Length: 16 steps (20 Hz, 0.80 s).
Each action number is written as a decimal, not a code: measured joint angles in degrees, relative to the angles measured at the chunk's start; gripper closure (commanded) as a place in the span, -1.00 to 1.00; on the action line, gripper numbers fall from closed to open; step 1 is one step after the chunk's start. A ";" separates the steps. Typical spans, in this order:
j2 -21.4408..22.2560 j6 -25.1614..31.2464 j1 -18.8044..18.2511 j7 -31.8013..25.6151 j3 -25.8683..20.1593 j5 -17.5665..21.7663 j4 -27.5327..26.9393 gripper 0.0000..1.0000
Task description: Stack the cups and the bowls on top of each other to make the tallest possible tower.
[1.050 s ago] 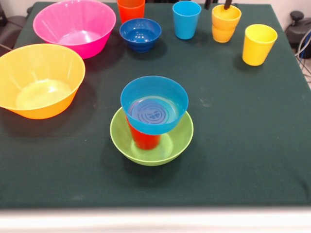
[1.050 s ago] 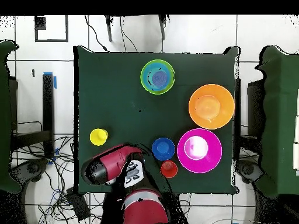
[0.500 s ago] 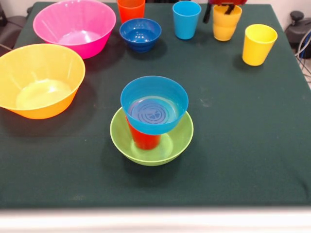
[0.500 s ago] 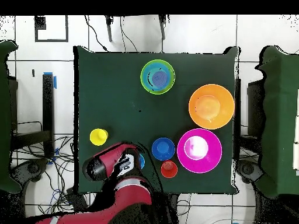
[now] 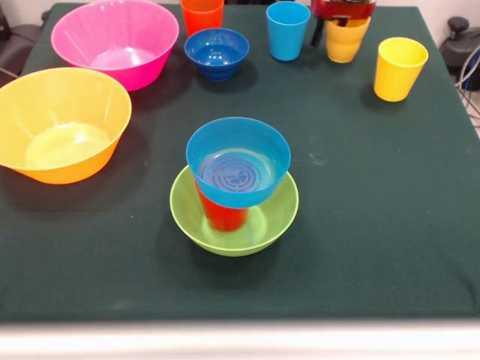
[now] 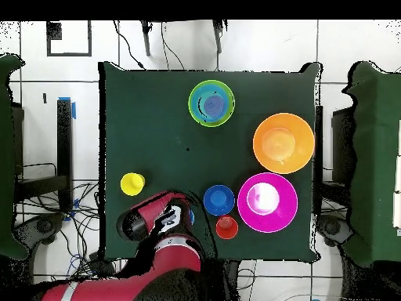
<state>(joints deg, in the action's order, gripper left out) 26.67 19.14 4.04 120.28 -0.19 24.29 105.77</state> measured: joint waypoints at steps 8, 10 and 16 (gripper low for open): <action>0.80 -0.11 0.64 0.00 0.46 -0.05 -0.15 1.00; 0.82 -0.12 0.61 0.00 0.45 -0.05 -0.14 1.00; 2.77 -0.14 -1.82 0.00 -1.28 -0.06 1.18 1.00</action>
<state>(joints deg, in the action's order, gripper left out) 29.44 19.00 2.22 120.28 -1.47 24.23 106.95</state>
